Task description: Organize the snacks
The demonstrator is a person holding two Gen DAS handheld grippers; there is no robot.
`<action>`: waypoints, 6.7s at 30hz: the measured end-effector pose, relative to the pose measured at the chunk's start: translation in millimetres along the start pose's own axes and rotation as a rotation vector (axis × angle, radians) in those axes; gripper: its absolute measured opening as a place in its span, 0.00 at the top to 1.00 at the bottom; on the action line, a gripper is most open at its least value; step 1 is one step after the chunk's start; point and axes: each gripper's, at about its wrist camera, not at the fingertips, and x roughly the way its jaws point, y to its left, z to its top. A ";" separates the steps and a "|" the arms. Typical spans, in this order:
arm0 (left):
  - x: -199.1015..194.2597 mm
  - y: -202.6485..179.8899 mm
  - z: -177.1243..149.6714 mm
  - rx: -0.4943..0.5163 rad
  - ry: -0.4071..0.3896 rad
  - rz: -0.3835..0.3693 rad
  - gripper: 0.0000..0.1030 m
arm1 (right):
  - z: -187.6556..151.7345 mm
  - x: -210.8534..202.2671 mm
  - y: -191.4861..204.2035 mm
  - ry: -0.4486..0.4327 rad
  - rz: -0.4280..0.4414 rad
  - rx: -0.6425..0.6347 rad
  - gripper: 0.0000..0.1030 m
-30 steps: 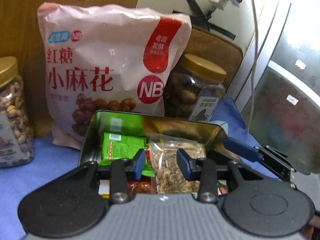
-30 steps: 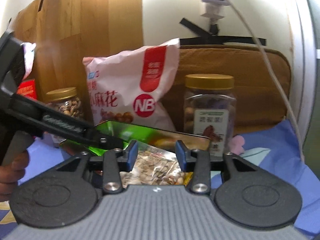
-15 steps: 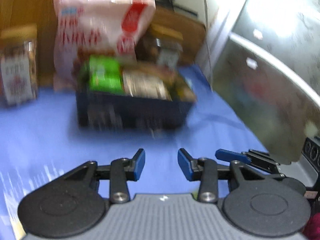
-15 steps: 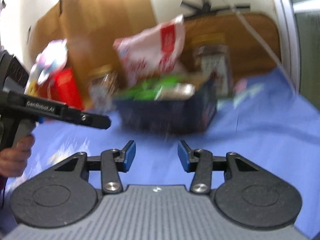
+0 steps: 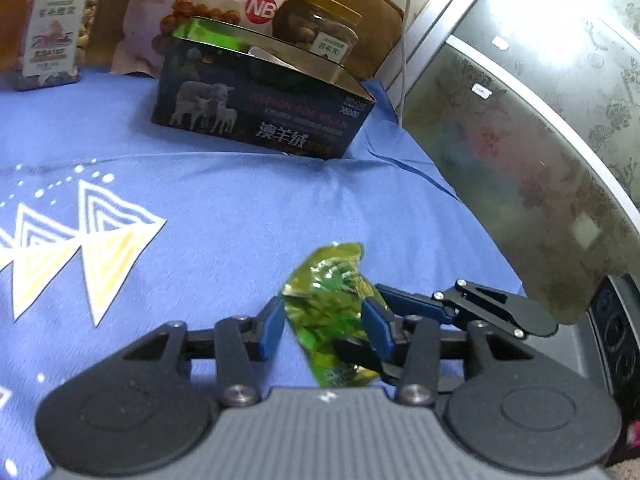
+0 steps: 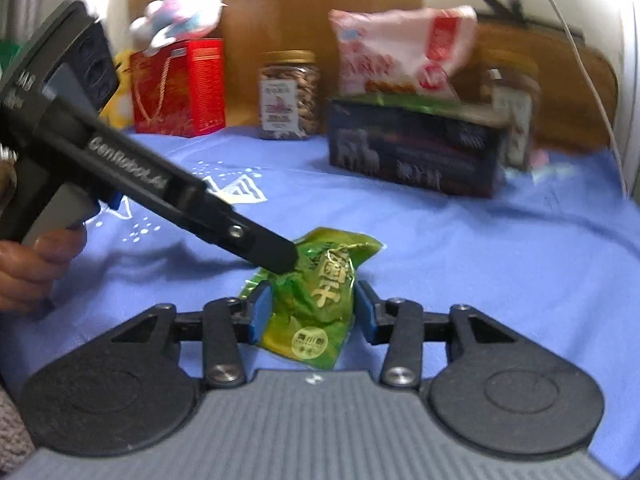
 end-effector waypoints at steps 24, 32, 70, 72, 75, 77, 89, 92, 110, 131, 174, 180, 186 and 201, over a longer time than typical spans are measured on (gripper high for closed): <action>-8.6 22.4 -1.5 -0.134 -0.056 -0.079 0.28 | 4.5 10.3 -22.6 0.020 0.182 0.353 0.75; -16.1 26.2 -0.6 -0.164 -0.079 -0.110 0.28 | 4.7 12.1 -26.9 0.021 0.233 0.475 0.79; -10.5 21.3 53.4 -0.097 -0.089 -0.183 0.56 | 21.4 31.7 -115.6 -0.103 0.654 0.992 0.86; -10.1 18.1 66.7 -0.067 -0.101 -0.162 0.56 | 35.3 32.2 -120.9 -0.118 0.630 0.945 0.86; -9.5 13.9 97.2 -0.020 -0.126 -0.115 0.56 | 64.5 36.3 -125.9 -0.157 0.576 0.849 0.87; -6.1 10.8 121.0 0.018 -0.143 -0.072 0.56 | 100.2 44.6 -128.3 -0.220 0.485 0.716 0.86; 64.9 26.8 194.8 0.092 -0.136 0.305 0.42 | 138.9 120.1 -142.9 -0.215 0.064 0.448 0.69; 65.5 31.3 188.1 0.075 -0.130 0.308 0.41 | 126.3 116.7 -150.5 -0.240 0.024 0.456 0.62; 6.9 -23.6 83.4 0.156 -0.222 0.492 0.34 | 63.7 24.5 -73.6 -0.249 -0.078 0.450 0.55; 16.7 -14.7 9.5 0.146 -0.217 0.658 0.19 | 18.1 16.3 -39.4 -0.168 -0.153 0.512 0.53; 12.8 -17.0 7.4 0.161 -0.255 0.704 0.00 | 16.5 12.9 -37.8 -0.183 -0.172 0.520 0.49; 10.7 -19.6 6.5 0.161 -0.252 0.727 0.00 | 15.9 12.7 -37.8 -0.184 -0.170 0.520 0.48; -3.1 -31.3 2.7 0.164 -0.280 0.760 0.00 | 13.9 7.8 -34.5 -0.165 -0.193 0.509 0.48; -28.9 -62.7 1.3 0.187 -0.323 0.780 0.00 | 18.2 -20.1 -28.6 -0.214 -0.161 0.531 0.40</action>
